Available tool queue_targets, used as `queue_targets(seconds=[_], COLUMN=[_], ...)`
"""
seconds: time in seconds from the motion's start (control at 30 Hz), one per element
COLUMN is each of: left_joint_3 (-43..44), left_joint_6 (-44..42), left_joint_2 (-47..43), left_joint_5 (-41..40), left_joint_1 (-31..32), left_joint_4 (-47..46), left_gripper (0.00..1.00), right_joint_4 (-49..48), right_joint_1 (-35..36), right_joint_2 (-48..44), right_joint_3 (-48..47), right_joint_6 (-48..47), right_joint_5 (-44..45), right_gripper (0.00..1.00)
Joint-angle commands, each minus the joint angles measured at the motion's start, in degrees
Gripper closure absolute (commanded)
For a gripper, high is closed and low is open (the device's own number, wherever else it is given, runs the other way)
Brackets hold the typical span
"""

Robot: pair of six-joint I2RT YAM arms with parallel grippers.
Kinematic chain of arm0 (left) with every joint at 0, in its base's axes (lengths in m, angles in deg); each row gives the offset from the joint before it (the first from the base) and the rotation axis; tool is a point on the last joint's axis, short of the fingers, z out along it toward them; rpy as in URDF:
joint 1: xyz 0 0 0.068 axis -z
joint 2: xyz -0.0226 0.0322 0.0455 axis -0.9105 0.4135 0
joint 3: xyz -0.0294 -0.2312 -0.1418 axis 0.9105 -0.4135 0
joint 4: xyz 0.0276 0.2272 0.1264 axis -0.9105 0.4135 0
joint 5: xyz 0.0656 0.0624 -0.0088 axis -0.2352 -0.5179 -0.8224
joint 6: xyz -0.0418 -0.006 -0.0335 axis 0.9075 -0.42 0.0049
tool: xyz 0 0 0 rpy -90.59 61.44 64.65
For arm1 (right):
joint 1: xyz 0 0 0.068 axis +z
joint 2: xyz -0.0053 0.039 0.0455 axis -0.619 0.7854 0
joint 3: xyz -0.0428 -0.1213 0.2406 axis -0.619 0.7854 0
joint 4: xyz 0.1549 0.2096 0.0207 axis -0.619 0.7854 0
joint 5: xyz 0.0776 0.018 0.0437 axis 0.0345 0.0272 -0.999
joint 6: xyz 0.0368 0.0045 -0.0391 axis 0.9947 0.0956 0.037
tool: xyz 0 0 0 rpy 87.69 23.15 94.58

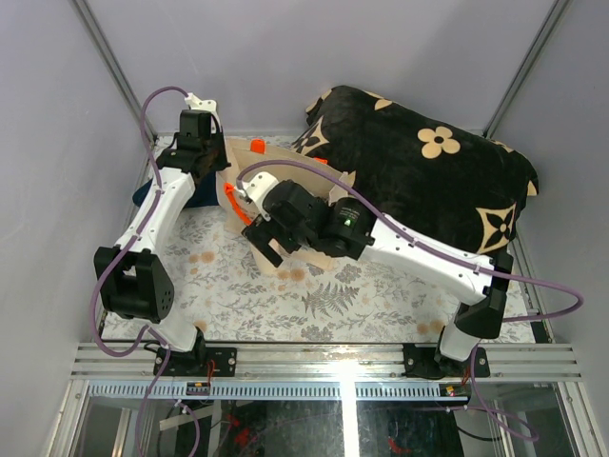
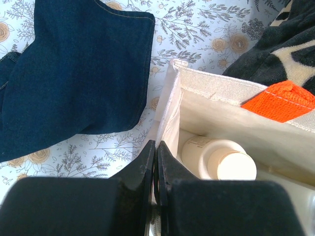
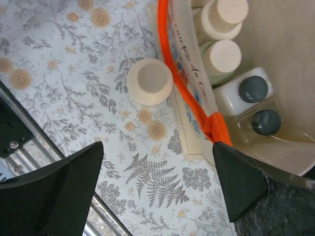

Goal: Place the personal care products into the canvas bag

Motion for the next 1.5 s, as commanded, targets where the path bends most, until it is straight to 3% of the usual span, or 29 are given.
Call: queue_targets(seconds=[0.0, 0.27, 0.8, 1.2, 1.47], left_joint_3=[1.1, 0.7, 0.8, 0.3, 0.1], left_joint_6=[-0.3, 0.3, -0.3, -0.5, -0.5], left_joint_2=[1.4, 1.2, 0.3, -0.9, -0.9], left_joint_5=[0.3, 0.7, 0.6, 0.9, 1.1], left_joint_1=[-0.8, -0.8, -1.0, -1.4, -1.5], left_joint_4=[-3.2, -3.7, -2.7, -1.9, -1.9], left_gripper=[1.0, 1.0, 1.0, 1.0, 1.0], right_joint_4=[-1.3, -2.9, -7.3, -8.3, -7.5], right_joint_1=[1.4, 1.7, 1.6, -6.1, -7.4], right_joint_2=[1.1, 5.3, 8.7, 7.6, 10.2], right_joint_3=[-0.3, -0.1, 5.4, 7.5, 5.2], right_joint_6=[-0.7, -1.2, -1.0, 0.5, -0.2], right_joint_5=[-3.0, -7.8, -6.8, -11.5, -15.1], right_gripper=[0.0, 0.0, 0.01, 0.01, 0.0])
